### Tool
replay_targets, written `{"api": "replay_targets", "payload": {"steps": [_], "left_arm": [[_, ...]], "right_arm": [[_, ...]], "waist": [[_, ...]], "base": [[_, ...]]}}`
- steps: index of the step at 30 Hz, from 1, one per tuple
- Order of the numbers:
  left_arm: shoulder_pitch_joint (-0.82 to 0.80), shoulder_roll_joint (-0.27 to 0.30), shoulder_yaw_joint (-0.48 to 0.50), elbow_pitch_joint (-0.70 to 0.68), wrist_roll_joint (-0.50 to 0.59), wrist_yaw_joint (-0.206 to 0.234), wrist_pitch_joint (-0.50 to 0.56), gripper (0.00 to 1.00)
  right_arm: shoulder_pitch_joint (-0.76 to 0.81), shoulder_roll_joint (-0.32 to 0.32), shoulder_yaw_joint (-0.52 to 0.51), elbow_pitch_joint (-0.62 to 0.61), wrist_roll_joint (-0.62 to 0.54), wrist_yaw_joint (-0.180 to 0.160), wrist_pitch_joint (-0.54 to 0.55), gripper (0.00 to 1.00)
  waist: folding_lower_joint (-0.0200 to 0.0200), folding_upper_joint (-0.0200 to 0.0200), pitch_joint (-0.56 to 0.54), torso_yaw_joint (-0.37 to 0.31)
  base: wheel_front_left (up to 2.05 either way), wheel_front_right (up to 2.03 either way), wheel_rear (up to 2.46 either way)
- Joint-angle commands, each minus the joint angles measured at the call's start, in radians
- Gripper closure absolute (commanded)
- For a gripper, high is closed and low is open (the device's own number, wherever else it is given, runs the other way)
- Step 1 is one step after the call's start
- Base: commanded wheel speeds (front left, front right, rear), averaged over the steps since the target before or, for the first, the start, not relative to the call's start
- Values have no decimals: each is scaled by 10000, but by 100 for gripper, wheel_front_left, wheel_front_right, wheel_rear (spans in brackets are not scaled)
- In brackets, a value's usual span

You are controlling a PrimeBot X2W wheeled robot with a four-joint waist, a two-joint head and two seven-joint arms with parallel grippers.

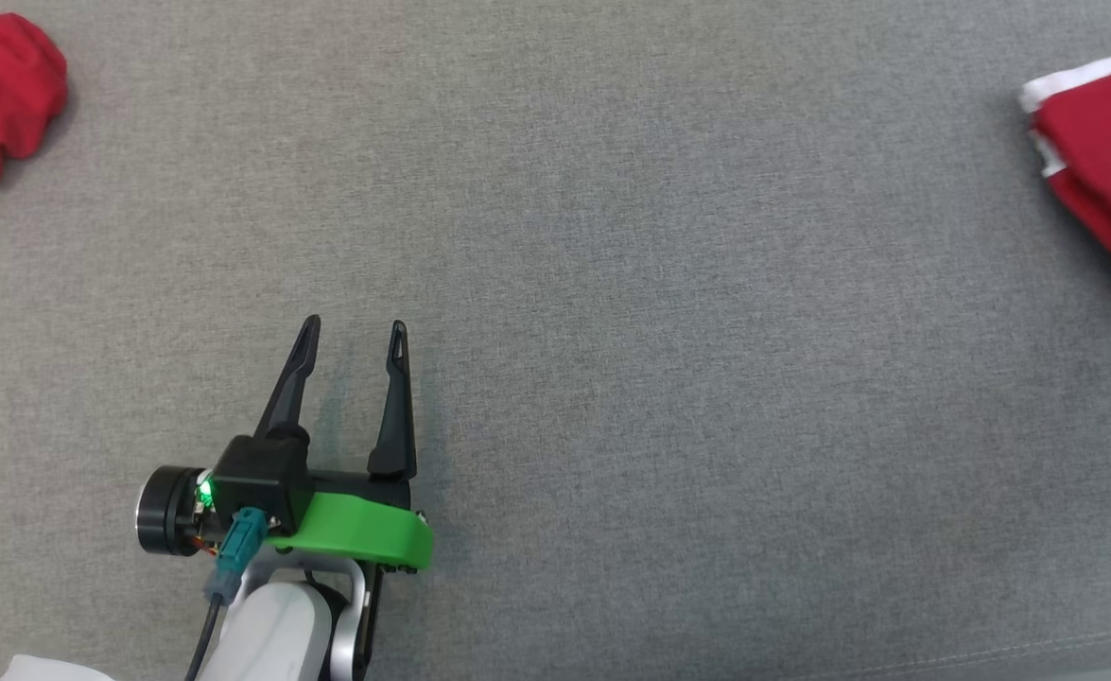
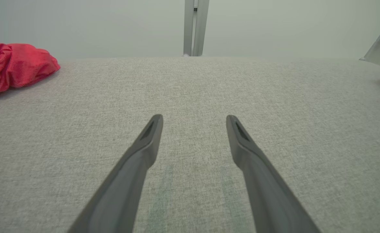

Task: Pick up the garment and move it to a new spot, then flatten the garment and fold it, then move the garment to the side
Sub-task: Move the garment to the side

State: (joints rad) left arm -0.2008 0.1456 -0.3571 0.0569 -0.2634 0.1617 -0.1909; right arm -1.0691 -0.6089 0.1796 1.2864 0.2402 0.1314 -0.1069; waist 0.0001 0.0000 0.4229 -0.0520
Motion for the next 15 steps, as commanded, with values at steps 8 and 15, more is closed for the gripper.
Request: {"api": "replay_targets", "payload": {"steps": [8,15], "left_arm": [[45,-120,-33,377,-259,-50,-237,0],[464,-317,138,1109,-726,-70,-501,0]], "right_arm": [[424,614,-994,33,-981,-15,-270,0],[767,2007,-786,-173,-1201,-15,-1079,0]], "waist": [[-1,0,-977,-48],[-1,0,-2743,-134]], "base": [[0,0,0],[0,0,0]]}}
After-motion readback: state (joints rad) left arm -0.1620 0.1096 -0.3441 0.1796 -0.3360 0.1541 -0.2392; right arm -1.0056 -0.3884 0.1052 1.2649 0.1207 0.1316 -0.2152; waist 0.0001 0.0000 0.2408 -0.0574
